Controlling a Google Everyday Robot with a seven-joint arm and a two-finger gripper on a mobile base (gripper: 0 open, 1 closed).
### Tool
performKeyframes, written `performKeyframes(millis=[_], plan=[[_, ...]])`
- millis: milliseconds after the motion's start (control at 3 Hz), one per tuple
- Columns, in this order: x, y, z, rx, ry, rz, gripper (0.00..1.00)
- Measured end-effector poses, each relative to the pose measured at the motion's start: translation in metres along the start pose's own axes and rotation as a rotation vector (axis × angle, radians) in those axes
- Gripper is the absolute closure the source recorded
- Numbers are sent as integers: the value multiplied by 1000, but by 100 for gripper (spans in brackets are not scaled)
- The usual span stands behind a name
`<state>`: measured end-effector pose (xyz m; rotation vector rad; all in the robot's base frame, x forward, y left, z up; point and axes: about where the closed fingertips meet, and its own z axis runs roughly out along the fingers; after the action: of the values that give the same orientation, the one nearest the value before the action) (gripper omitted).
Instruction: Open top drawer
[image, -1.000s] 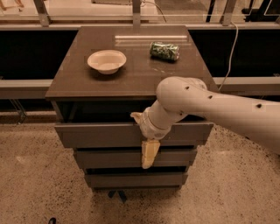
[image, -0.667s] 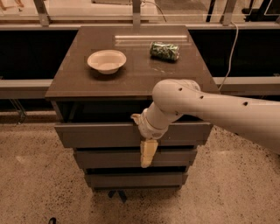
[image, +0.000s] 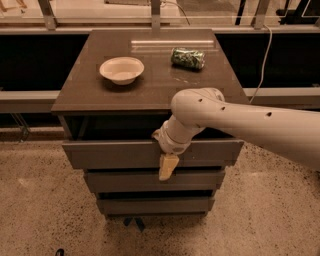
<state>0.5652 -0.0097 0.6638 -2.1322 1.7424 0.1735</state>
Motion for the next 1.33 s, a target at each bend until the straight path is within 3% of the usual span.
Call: performKeyframes(millis=[667, 1000, 1333], plan=[[-5, 12, -8, -35, 25, -32, 45], [-16, 32, -21, -78, -40, -40, 47], [-34, 70, -41, -156, -118, -60, 49]])
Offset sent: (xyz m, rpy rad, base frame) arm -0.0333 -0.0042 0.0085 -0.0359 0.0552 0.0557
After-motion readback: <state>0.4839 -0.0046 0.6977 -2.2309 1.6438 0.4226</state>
